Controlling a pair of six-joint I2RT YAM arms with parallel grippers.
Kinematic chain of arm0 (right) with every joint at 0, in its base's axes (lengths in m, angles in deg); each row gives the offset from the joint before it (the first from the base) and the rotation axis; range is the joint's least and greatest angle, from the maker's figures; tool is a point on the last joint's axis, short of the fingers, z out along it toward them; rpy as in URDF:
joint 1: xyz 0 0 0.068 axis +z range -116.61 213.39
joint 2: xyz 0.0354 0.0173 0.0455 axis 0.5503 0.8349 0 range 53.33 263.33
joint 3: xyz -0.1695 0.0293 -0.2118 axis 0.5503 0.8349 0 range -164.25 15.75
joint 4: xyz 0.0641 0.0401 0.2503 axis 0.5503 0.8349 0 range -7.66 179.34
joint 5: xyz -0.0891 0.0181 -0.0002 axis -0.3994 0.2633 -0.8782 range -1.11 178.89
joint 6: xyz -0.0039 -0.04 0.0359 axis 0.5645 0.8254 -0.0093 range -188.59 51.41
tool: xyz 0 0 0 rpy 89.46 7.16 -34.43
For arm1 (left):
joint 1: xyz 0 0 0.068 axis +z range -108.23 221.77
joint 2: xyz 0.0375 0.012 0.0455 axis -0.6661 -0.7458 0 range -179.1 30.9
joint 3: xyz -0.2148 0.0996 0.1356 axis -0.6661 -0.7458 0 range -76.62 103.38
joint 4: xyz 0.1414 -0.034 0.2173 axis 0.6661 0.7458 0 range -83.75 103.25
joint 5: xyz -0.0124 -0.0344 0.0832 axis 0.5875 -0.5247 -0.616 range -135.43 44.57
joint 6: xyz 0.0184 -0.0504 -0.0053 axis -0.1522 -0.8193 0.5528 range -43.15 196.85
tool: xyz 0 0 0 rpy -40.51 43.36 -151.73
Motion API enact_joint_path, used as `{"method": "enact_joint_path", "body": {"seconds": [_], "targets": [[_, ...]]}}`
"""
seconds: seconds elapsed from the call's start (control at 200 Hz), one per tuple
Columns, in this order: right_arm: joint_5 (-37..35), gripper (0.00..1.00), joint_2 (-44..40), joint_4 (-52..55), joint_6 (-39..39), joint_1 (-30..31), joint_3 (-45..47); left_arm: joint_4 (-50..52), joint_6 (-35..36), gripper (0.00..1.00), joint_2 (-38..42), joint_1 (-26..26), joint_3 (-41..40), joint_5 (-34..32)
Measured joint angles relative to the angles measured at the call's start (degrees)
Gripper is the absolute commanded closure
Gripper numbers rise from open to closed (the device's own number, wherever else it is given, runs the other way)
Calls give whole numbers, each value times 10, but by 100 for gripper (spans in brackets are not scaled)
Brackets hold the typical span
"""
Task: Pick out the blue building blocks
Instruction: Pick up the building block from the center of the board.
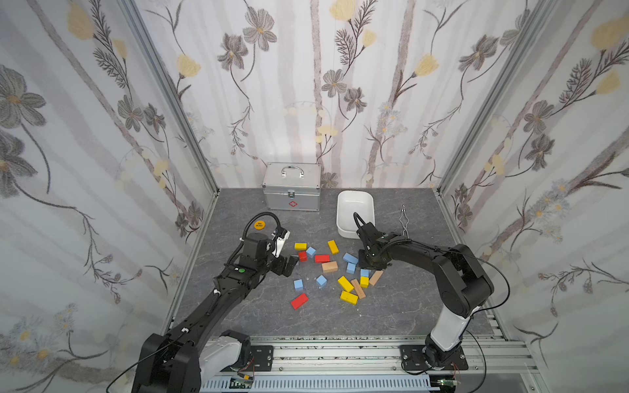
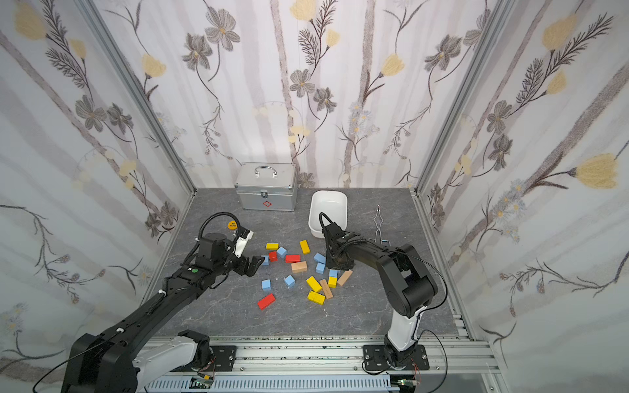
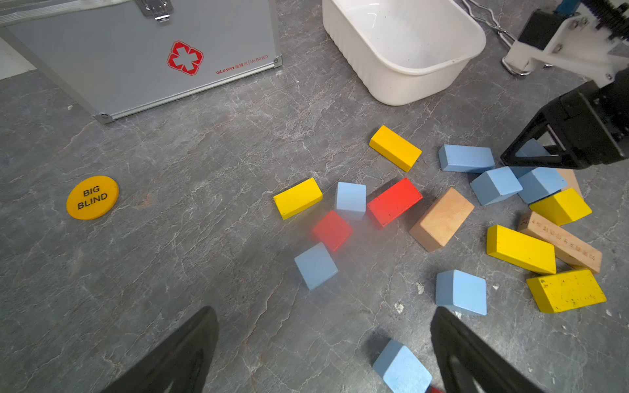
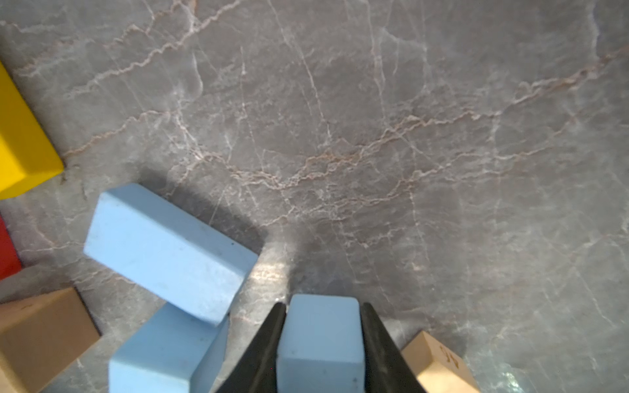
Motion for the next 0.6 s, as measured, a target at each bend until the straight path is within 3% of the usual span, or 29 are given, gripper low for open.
{"method": "enact_joint_path", "body": {"seconds": [0.21,0.6], "targets": [[-9,68,0,1,0,4,0,1,0,0,0,0,1,0],[-13,90,-19,2,-6,7,2,-1,-11,0,2,-2,2,6]]}}
